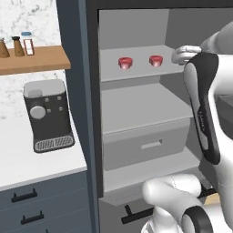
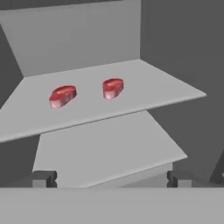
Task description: Place one lime and one steak in each tupperware on the nearby counter, to pack two identical lunches.
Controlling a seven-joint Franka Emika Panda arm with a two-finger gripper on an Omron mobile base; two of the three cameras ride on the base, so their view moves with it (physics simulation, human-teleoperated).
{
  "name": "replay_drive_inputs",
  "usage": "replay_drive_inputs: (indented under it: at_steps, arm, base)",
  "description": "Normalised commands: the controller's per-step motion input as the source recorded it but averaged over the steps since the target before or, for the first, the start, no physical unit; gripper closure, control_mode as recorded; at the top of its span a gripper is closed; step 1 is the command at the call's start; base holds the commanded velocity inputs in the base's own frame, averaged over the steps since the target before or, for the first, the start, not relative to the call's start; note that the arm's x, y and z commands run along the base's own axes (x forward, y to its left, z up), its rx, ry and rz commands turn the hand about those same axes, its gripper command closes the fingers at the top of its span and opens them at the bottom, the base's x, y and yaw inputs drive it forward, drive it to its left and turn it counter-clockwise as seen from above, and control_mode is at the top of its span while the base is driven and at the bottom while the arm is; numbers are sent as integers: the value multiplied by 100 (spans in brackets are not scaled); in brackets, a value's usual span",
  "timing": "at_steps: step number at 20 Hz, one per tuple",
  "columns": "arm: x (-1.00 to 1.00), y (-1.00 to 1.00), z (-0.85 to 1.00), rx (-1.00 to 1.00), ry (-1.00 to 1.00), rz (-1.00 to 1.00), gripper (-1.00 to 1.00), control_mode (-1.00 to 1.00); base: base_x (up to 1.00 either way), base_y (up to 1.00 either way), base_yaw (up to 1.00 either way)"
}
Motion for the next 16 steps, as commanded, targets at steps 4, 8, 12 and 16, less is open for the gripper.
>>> replay_drive_inputs:
  at_steps: [4, 8, 12, 16]
  arm:
    - [72, -33, -16, 0, 1, 0, -100, -100]
    - [99, -3, -30, -1, 14, 0, -100, -100]
    - [100, 0, -20, 0, 16, 0, -100, -100]
    - [100, 0, -28, 0, 12, 0, -100, -100]
  base:
    - [0, 0, 0]
    - [0, 0, 0]
    - [0, 0, 0]
    - [0, 0, 0]
